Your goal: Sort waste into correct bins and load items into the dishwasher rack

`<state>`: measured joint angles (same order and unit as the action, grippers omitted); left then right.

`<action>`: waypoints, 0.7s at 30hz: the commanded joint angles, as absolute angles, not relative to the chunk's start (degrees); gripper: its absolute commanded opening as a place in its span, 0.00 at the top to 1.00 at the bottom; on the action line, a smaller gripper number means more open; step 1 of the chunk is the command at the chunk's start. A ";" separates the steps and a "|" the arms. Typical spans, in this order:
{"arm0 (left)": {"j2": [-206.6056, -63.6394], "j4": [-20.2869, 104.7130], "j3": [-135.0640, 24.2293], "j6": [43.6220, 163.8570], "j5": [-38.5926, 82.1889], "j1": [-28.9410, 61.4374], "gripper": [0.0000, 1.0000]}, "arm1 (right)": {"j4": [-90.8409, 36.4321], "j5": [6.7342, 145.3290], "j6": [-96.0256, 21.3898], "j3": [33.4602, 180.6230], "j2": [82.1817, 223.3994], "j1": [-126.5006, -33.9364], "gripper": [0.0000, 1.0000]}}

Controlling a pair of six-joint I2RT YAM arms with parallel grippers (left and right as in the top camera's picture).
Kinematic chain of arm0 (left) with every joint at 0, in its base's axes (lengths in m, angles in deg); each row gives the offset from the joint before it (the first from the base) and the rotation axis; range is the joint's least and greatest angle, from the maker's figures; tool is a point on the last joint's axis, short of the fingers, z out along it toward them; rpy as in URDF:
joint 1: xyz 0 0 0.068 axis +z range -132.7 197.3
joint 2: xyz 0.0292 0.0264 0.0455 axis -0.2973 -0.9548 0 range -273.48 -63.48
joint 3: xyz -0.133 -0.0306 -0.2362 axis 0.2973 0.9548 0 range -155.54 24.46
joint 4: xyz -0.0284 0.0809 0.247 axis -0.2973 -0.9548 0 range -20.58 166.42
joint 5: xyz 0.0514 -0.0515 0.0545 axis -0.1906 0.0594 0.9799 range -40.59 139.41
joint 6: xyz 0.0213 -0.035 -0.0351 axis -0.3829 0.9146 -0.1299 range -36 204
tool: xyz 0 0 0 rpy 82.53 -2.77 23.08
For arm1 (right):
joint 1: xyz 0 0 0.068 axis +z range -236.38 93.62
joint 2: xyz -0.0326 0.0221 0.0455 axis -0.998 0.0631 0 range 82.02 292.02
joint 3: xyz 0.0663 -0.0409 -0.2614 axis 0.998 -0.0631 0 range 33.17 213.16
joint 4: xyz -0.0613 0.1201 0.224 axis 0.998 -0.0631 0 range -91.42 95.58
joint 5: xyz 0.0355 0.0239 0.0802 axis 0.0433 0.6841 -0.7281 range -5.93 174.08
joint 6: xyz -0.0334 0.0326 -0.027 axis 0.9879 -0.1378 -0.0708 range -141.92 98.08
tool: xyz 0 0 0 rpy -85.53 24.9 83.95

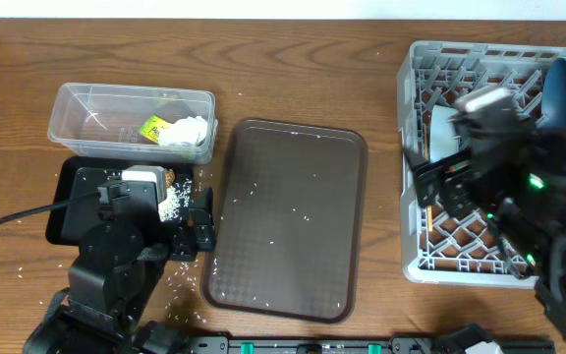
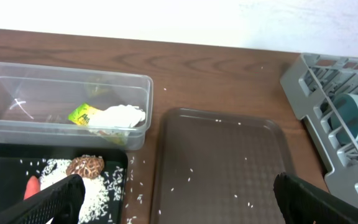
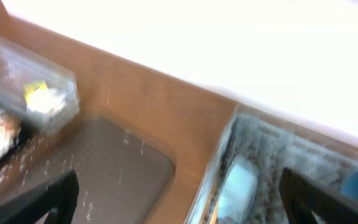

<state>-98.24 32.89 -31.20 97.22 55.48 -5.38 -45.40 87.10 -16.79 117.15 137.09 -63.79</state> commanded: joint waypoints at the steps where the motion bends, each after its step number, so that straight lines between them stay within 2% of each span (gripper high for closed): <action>1: -98.26 32.69 -31.66 96.30 56.14 -5.12 0.02 | -38.32 80.63 -13.03 107.40 130.99 -67.12 0.01; 4: -98.26 32.69 -31.66 96.30 56.14 -5.12 0.02 | -30.95 76.98 -13.08 95.62 124.37 -69.72 0.01; 13: -98.26 32.69 -31.66 96.30 56.14 -5.12 0.02 | -20.57 73.05 -15.26 66.75 104.91 -73.48 0.01; 21: -98.26 32.69 -31.66 96.30 56.14 -5.12 0.02 | -15.50 73.29 -16.12 48.78 86.51 -75.33 0.01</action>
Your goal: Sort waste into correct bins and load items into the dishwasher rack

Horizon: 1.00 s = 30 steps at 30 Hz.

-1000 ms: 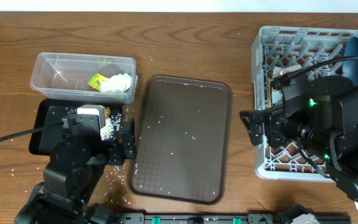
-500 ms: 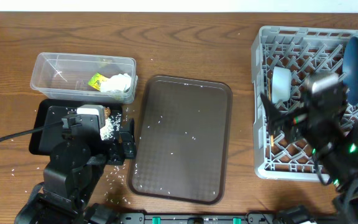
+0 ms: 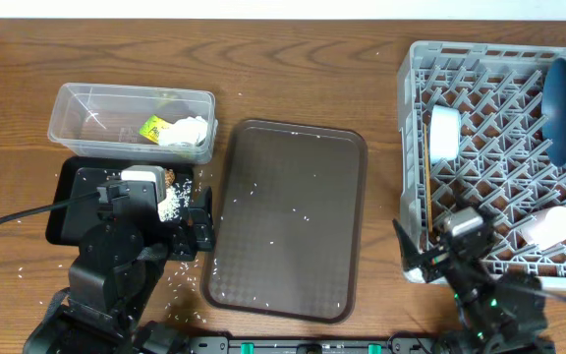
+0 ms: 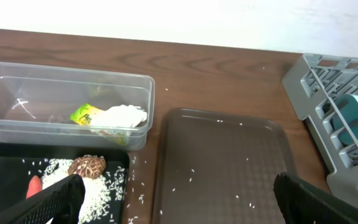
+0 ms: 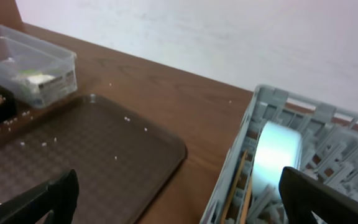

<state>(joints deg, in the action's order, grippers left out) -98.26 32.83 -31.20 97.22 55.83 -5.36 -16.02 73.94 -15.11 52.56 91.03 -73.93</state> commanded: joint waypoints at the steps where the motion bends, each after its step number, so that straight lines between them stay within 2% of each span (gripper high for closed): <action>1: -98.26 32.69 -31.66 96.30 56.14 -5.12 0.02 | -15.30 73.27 -16.14 47.36 84.83 -75.53 0.01; 13: -98.26 32.69 -31.66 96.30 56.14 -5.12 0.02 | 2.90 72.92 -16.73 33.48 82.29 -76.03 0.01; 30: -98.26 32.69 -31.66 96.30 56.14 -5.12 0.02 | 2.40 73.07 -16.73 33.48 82.33 -76.03 0.01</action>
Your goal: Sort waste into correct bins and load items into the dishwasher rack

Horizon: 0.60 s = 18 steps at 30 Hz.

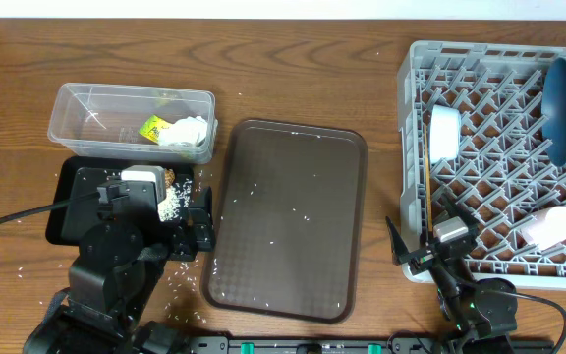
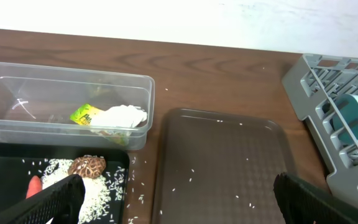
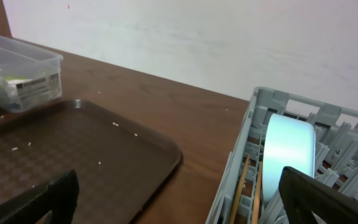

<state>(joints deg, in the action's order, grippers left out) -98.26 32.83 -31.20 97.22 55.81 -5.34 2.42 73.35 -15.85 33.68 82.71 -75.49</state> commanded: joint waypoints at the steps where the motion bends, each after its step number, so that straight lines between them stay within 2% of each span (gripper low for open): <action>1: -98.26 32.69 -31.66 96.30 56.14 -5.12 0.02 | 2.40 73.07 -16.73 33.48 82.33 -76.03 0.01; 18: -98.17 31.62 -31.57 93.63 58.17 -5.10 0.02 | 2.40 73.09 -16.73 33.48 82.33 -76.03 0.01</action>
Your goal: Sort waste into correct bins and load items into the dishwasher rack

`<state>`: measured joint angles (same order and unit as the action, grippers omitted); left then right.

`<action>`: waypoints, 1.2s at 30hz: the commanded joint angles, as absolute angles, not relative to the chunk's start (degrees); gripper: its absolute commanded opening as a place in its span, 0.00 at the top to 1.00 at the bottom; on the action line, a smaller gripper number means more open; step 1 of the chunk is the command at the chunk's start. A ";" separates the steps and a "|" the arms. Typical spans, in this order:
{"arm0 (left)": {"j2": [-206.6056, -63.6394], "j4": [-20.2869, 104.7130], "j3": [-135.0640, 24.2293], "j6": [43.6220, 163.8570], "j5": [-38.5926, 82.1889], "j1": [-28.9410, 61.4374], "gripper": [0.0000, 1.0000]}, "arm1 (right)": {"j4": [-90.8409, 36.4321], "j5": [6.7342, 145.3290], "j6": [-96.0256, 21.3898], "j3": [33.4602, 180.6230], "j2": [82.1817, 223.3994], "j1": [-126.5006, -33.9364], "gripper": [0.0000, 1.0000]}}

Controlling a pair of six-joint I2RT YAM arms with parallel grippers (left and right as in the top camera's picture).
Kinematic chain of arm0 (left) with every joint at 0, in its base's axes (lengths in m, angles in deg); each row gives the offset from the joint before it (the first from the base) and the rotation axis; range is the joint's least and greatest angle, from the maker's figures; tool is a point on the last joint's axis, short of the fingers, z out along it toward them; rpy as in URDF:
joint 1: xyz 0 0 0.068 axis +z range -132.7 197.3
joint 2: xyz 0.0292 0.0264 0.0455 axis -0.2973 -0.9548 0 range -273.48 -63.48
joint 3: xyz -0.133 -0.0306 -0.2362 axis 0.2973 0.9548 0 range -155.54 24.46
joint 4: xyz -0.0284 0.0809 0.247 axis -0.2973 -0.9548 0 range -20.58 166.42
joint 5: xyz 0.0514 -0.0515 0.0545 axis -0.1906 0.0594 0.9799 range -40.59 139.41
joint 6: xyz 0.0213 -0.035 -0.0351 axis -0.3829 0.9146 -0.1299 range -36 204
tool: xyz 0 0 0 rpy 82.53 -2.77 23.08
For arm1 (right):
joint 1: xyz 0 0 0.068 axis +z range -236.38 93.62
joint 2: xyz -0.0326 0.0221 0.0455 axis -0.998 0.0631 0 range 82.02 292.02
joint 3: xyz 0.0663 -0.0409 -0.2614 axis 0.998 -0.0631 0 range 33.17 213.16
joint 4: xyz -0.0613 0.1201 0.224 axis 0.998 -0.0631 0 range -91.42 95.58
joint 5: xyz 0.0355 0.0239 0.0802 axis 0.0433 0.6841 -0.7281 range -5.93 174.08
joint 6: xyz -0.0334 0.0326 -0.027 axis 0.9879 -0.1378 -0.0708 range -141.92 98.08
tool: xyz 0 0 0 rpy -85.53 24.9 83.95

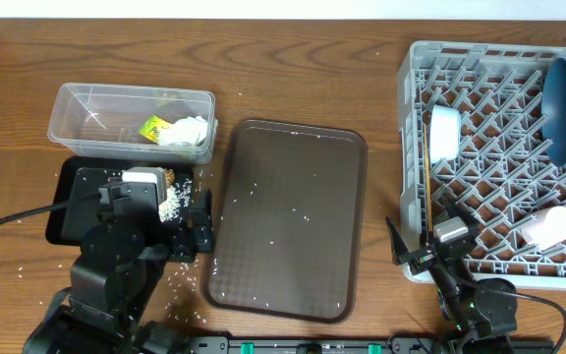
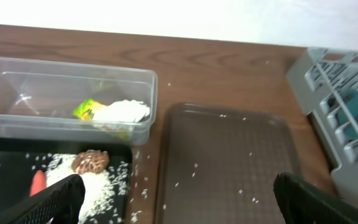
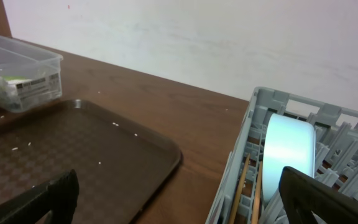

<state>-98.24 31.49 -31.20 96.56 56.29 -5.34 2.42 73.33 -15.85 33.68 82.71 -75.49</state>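
A clear plastic bin [image 1: 131, 120] holds a yellow wrapper [image 2: 86, 111] and white paper. In front of it a black tray [image 1: 67, 197] carries rice, a mushroom [image 2: 91, 160] and a red piece [image 2: 37, 183]. My left gripper [image 1: 193, 234] hangs open at that tray's right edge, nothing between its fingers [image 2: 48, 199]. The grey dishwasher rack [image 1: 499, 147] holds a blue bowl, a white cup [image 3: 288, 152], chopsticks [image 3: 238, 196] and a white item [image 1: 548, 226]. My right gripper [image 1: 413, 254] stands open and empty by the rack's near left corner.
A brown serving tray [image 1: 288, 216] lies in the middle, sprinkled with rice grains. More grains are scattered on the wooden table [image 1: 293, 69] around the black tray. A white wall runs behind the table's far edge.
The left wrist view has shifted slightly and is a little blurred, so the left gripper has moved a touch over the black tray. The right arm has not moved.
My right arm was over the rack, blurred in motion, with the left gripper open at the black tray. Then the right gripper was open at the table's front by the rack's near left corner, then slightly lower, and it stays there.
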 commanded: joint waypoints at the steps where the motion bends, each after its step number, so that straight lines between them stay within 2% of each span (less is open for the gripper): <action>1: -98.13 32.32 -31.27 91.53 57.51 -4.68 0.02 | 2.40 73.07 -16.73 33.48 82.33 -76.03 0.01; 7: -94.44 41.13 -26.37 80.52 44.42 3.74 0.02 | 2.40 73.07 -16.73 33.48 82.33 -76.03 0.01; 18: -74.76 51.97 -10.20 78.00 43.61 14.73 0.02 | 2.40 73.07 -16.73 33.48 82.33 -76.03 0.01; 27: -63.46 58.79 3.53 78.02 43.59 16.11 0.02 | 2.40 73.07 -16.73 33.48 82.33 -76.03 0.01; 36: -63.57 71.12 16.47 78.00 43.68 16.11 0.02 | 2.40 73.07 -16.73 33.48 82.33 -76.03 0.01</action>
